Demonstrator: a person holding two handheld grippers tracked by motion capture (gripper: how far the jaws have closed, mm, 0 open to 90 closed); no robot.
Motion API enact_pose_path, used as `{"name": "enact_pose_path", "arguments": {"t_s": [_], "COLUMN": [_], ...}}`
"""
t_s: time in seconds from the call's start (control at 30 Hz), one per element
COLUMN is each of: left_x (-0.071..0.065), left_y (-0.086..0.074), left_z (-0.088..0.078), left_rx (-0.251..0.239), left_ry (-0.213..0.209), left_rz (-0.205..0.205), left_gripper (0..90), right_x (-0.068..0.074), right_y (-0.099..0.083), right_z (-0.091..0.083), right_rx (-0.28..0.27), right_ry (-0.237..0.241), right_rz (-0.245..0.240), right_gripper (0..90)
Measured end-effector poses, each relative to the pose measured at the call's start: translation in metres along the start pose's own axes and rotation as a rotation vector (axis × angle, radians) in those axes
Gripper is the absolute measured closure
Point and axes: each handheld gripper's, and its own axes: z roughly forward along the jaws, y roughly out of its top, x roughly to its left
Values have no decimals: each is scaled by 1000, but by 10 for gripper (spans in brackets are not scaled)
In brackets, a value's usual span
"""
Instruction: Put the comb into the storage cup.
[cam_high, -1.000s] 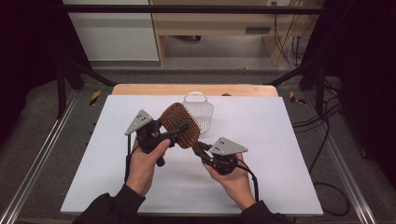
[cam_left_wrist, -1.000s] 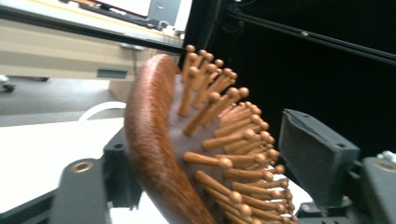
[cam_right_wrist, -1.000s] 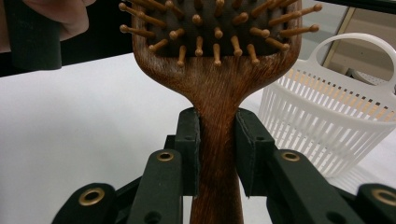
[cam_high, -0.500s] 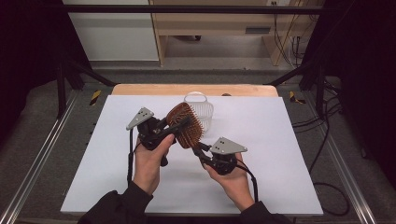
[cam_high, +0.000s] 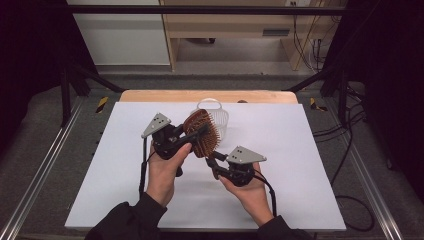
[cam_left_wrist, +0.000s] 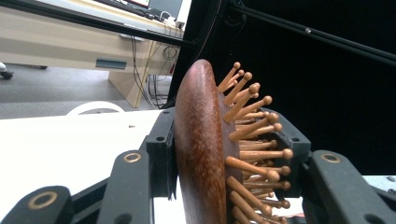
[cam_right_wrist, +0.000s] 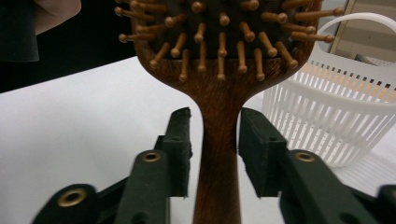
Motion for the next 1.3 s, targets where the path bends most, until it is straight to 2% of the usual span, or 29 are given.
{"name": "enact_pose_path", "arguments": {"t_s": [0.03,0.07,0.1,0.13,0.17,0.23,0.3,0.37,0.43,0.53,0.77,1.0,1.17,1.3], "left_x": [1,1,1,2,3,3,4,4,4,4,-1,-1,2,7], "left_y": [1,1,2,3,7,9,12,17,21,29,41,53,62,69], "left_z": [1,1,1,1,2,2,2,2,2,3,4,8,13,19], "left_rx": [-2,-2,-4,-5,-9,-12,-14,-16,-20,-31,-43,-57,-69,-76], "left_ry": [2,2,4,8,14,18,20,27,31,35,37,45,56,69], "left_rz": [-1,-1,-2,0,10,14,24,34,39,50,65,77,89,86], "left_gripper": [521,520,520,520,520,520,520,520,519,519,520,520,520,520], "right_x": [-1,-1,-3,-3,-6,-9,-14,-22,-29,-39,-53,-60,-66,-69], "right_y": [0,0,-1,-1,-1,-2,-4,-11,-19,-28,-38,-46,-59,-62], "right_z": [-1,-1,-3,-3,-8,-12,-19,-31,-38,-48,-70,-92,-109,-114], "right_rx": [-2,-2,-5,-5,2,2,1,-11,-38,-25,-9,-23,-7,-8], "right_ry": [-2,-2,-18,-18,-34,-33,-41,-63,-89,-146,-177,-209,-238,-250], "right_rz": [14,14,23,23,38,47,63,74,77,83,133,147,162,168], "right_gripper": [550,550,483,483,412,391,320,228,179,160,107,77,63,63]}}
